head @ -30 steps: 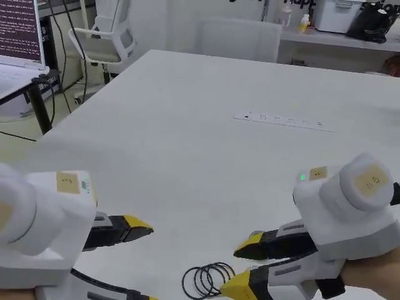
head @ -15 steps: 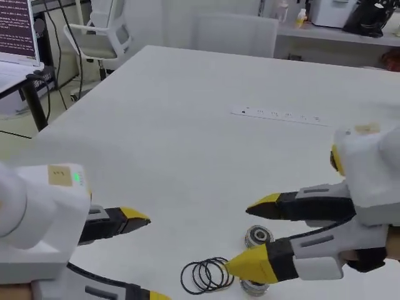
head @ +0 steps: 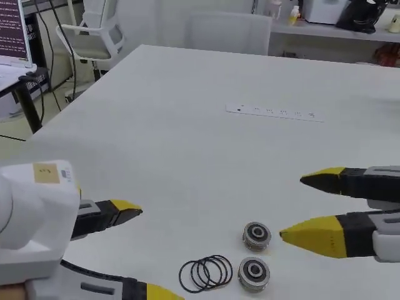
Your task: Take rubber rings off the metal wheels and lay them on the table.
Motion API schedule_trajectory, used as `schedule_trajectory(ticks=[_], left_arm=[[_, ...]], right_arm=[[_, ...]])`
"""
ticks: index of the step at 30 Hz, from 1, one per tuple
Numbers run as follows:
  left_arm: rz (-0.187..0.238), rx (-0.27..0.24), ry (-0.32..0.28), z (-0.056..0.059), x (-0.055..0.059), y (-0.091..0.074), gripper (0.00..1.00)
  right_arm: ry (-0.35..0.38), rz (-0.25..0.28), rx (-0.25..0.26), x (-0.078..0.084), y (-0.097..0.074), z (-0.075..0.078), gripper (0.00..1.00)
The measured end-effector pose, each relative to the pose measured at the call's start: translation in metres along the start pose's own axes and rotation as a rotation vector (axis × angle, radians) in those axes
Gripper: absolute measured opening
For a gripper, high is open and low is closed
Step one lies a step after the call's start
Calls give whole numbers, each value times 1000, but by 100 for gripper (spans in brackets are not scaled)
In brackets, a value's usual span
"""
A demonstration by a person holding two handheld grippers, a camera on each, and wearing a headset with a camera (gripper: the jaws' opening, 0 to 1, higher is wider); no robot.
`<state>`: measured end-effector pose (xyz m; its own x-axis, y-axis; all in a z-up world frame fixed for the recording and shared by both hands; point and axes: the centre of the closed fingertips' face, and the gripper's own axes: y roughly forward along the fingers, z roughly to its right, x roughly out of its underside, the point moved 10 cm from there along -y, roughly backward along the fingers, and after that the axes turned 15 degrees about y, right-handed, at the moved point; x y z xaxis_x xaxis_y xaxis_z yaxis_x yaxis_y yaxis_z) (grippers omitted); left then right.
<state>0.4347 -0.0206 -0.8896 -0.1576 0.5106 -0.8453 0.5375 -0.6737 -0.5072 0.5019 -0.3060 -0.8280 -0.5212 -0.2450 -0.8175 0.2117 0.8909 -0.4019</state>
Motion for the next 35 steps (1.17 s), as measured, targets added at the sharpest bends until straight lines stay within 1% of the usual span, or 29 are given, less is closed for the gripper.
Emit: schedule_trajectory(ticks=[3,4,6,8,9,12,15,16,18,22,25,30,35], left_arm=[[2,-4,-2,0,0,0,82],[1,-4,-1,0,0,0,82],[-2,-2,2,0,0,0,81],[-4,-1,5,1,0,0,82],[-2,-1,5,1,0,0,82],[1,-1,1,1,0,0,82],[1,2,1,1,0,0,82],[1,3,1,1,0,0,82],[1,3,0,1,0,0,82],[5,2,-3,0,0,0,83],[6,0,-4,0,0,0,83],[7,-4,-6,0,0,-1,83],[6,-6,-7,-1,0,-1,83]], right_arm=[[1,20,20,3,-10,4,74],[6,24,31,6,-15,7,75],[8,30,42,11,-23,8,75],[16,49,57,16,-30,10,76],[19,51,61,18,-32,10,77],[44,57,95,29,-41,15,82],[69,59,136,38,-50,21,84],[84,62,152,43,-54,26,84],[103,65,172,50,-59,29,86],[126,49,217,63,-66,33,87],[150,46,247,72,-71,33,88],[184,48,279,83,-76,33,90],[220,28,311,94,-78,34,92]])
